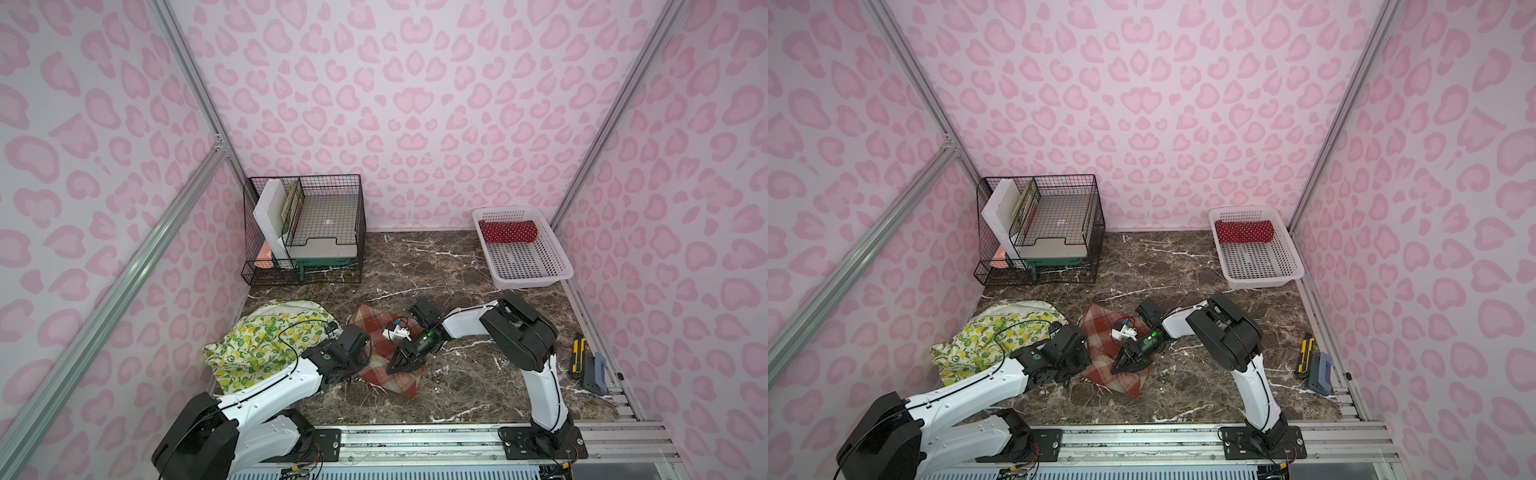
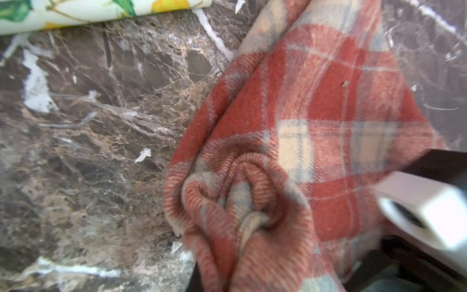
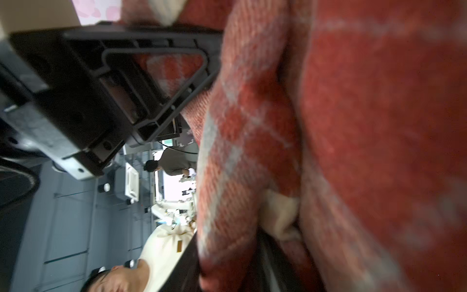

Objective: Roll up the skirts
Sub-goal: Roll the skirt at the center of the board.

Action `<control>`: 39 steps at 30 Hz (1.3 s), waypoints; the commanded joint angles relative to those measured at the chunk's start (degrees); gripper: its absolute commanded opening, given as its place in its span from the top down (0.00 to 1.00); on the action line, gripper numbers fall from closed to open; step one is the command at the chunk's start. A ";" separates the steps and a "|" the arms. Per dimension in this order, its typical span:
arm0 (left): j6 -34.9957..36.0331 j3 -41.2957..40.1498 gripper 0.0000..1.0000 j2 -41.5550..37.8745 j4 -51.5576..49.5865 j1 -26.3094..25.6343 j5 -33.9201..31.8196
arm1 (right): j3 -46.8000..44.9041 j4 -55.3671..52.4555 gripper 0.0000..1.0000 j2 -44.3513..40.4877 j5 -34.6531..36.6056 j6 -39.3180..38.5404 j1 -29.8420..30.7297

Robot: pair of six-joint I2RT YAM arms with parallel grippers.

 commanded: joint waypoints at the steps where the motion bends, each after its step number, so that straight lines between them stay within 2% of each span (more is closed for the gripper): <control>1: 2.65 0.54 1.00 1.68 -4.97 0.27 -4.61 | -2.73 -9.46 0.56 -5.54 28.50 -1.34 0.29; 4: 4.15 1.20 1.00 2.42 -5.81 0.25 -3.84 | -2.75 -15.79 0.52 -13.39 41.72 -1.75 2.11; 7: 5.72 3.02 1.00 2.86 -7.90 0.24 -3.78 | -1.83 -22.74 0.50 -21.66 59.13 -1.64 6.14; 8: 6.07 3.55 1.00 3.10 -8.39 0.18 -3.71 | -1.32 -24.71 0.49 -24.21 63.26 -1.70 7.63; 10: 6.37 4.21 1.00 3.52 -8.86 0.16 -3.32 | -1.08 -26.10 0.50 -28.49 66.82 -1.48 9.98; 13: 6.49 4.49 1.00 4.05 -8.78 0.16 -2.77 | -1.21 -24.03 0.56 -32.35 68.25 -0.59 14.46; 17: 6.55 4.80 1.00 4.74 -8.54 0.16 -2.23 | -0.12 -18.81 0.63 -31.76 68.58 -1.62 20.14; 20: 6.42 5.13 1.00 5.01 -8.37 0.01 -2.13 | -1.08 -11.42 0.65 -31.26 65.44 -3.04 23.16; 24: 6.32 5.55 1.00 5.75 -8.12 -0.10 -1.81 | -2.69 -6.50 0.54 -28.95 66.67 -6.25 24.44; 30: 6.23 5.81 1.00 6.21 -7.59 -0.10 -1.28 | -6.45 -3.78 0.44 -24.01 65.84 -9.10 24.47; 32: 6.15 5.42 1.00 5.90 -6.82 -0.06 -0.87 | -6.96 -5.06 0.42 -22.24 69.92 -9.05 24.66; 34: 6.15 5.40 1.00 6.02 -6.40 -0.04 -0.49 | -7.33 -6.29 0.37 -20.61 71.06 -9.36 24.99; 39: 7.07 6.49 1.00 6.67 -5.68 -0.10 -0.11 | -9.12 -6.90 0.35 -17.75 66.32 -5.72 27.23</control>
